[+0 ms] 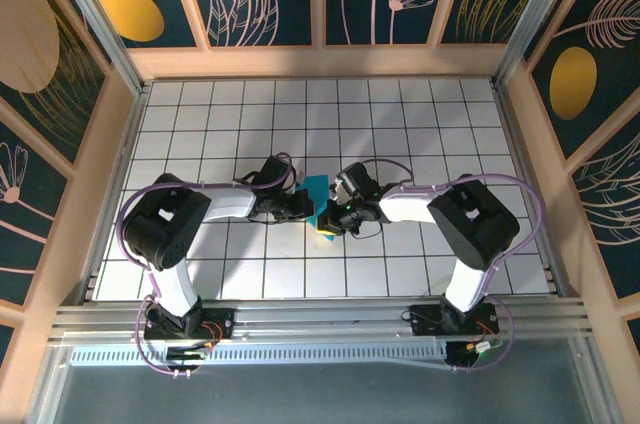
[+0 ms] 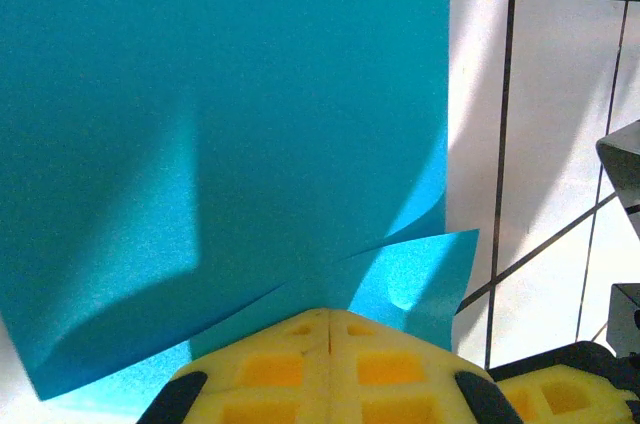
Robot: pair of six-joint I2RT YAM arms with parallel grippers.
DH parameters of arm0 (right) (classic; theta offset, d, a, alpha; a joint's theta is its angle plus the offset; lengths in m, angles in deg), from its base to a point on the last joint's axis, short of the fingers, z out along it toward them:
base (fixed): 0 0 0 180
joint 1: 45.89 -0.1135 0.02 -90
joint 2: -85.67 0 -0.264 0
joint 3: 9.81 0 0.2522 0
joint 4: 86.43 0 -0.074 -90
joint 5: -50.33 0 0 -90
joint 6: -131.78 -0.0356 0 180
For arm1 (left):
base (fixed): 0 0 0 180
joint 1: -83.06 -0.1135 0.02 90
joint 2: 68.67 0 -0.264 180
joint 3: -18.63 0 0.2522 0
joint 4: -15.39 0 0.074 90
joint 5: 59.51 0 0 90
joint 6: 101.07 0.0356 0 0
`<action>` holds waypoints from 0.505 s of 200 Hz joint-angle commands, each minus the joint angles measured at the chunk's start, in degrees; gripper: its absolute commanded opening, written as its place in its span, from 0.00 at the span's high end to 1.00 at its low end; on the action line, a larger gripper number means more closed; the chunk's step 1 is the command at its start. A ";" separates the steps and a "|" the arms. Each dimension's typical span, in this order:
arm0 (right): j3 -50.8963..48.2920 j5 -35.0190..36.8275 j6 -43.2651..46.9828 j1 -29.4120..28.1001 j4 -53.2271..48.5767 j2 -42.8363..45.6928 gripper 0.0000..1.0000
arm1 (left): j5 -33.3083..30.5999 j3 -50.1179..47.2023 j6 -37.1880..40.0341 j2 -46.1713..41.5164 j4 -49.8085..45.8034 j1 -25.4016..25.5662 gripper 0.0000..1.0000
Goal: Fold a paper plane with a square sheet of paper (fold left side to right side)
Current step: Third fold the triangle at the center of the table.
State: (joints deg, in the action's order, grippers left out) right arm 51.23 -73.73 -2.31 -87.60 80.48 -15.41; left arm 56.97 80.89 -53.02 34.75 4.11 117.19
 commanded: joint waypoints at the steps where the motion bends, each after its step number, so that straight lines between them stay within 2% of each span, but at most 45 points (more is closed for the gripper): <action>1: 0.74 0.93 -0.71 -0.55 0.57 -0.20 1.00 | -2.49 0.35 1.40 2.22 -3.89 -0.16 1.00; 101: 0.68 2.68 -0.55 -0.03 -1.20 -2.16 1.00 | -2.57 0.80 2.29 2.44 -4.59 -0.14 1.00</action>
State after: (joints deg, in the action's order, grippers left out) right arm 51.45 -72.42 -2.27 -87.60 80.44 -16.53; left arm 56.97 81.32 -52.37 34.95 3.69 117.19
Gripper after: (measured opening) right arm 0.051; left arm 0.045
